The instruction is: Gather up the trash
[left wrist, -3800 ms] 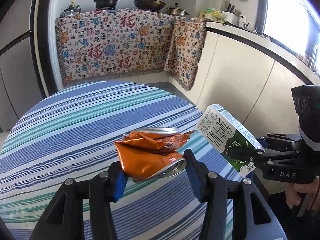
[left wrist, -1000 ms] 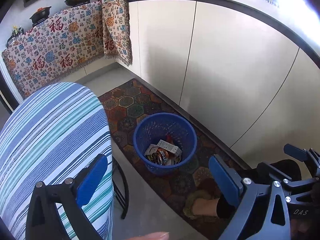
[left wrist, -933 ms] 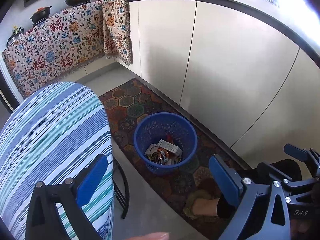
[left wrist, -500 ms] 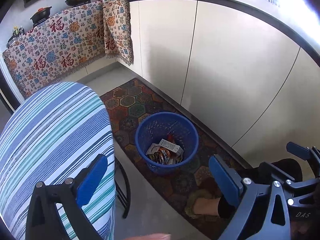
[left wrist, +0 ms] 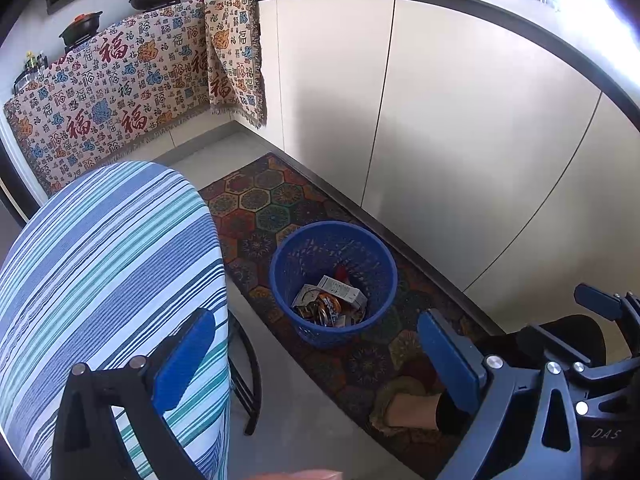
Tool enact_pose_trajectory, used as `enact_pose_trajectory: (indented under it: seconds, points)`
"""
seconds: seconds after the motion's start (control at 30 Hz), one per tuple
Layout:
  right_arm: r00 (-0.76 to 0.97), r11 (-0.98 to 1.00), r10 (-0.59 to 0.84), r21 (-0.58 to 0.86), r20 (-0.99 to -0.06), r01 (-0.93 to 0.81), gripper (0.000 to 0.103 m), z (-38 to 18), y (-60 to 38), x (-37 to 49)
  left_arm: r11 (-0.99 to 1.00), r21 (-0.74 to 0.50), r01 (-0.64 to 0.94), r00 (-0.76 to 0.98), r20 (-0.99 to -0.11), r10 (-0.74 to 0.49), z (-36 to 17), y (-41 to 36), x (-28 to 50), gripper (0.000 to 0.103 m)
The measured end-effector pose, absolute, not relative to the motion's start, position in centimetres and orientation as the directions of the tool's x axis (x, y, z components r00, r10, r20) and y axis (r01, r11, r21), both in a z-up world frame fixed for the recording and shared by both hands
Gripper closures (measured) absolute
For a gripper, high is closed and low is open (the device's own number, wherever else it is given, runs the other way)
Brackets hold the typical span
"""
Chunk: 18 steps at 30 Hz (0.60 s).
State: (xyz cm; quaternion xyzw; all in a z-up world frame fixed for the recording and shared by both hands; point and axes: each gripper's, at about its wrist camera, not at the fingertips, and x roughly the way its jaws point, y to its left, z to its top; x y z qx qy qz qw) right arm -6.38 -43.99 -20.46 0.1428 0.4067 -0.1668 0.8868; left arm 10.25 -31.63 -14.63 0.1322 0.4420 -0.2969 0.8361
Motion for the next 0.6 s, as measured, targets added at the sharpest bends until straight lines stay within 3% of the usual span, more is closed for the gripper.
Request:
enact_pose_trajectory:
  seconds: [0.6]
  points:
    - [0.609,0.902,-0.180,0.117,-0.772,0.415,0.000,-20.54,-44.11,-6.35,0.788,-0.040,0.614,0.430,-0.820,-0.377,-14.73,-31.77,10.21,0.000]
